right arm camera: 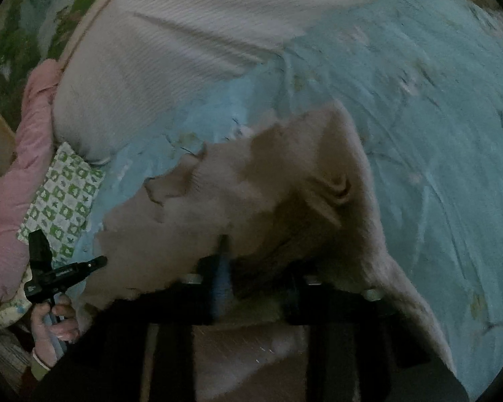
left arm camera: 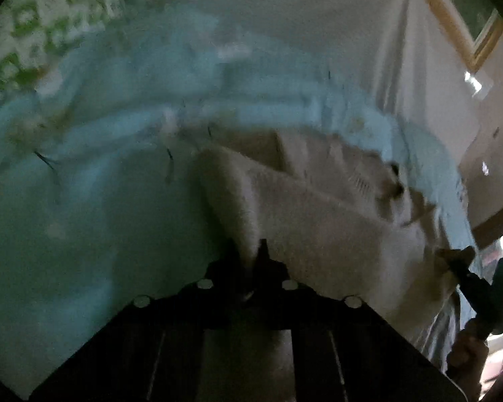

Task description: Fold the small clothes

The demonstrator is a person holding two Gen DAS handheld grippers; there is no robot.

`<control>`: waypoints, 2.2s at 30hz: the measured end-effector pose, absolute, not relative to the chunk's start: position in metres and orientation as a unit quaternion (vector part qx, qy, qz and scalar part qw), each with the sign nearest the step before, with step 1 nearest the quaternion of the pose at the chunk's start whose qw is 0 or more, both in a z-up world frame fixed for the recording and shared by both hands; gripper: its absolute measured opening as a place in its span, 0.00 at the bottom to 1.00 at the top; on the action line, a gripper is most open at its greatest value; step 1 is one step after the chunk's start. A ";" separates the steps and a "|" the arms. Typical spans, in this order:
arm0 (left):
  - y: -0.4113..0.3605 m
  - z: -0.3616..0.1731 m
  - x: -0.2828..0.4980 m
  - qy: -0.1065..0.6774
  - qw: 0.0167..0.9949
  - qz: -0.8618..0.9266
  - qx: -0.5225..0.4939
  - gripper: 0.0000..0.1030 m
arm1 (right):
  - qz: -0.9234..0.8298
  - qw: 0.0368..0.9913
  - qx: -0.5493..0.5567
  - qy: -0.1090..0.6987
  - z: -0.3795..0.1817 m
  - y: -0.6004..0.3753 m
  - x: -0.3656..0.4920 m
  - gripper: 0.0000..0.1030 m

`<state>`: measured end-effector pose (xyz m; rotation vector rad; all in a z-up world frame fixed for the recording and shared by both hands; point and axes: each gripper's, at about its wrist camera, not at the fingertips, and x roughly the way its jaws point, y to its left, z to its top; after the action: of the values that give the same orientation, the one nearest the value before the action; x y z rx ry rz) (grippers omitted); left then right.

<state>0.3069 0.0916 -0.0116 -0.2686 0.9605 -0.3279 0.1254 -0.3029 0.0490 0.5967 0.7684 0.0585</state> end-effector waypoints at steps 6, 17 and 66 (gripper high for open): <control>0.107 -0.005 0.301 0.426 0.886 -0.137 -0.126 0.05 | 0.027 0.902 0.262 0.342 0.066 -0.300 0.130 0.12; 0.124 -0.026 0.305 0.443 0.886 -0.091 -0.104 0.06 | -0.010 0.867 0.293 0.403 0.035 -0.310 0.119 0.32; 0.053 -0.024 0.218 0.445 0.874 -0.106 -0.163 0.28 | 0.228 0.877 0.028 0.422 0.046 -0.103 0.184 0.09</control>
<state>0.2184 0.0535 -0.0240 -0.3402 0.9290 -0.2208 0.1842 -0.1030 0.0464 0.0589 0.8795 0.4746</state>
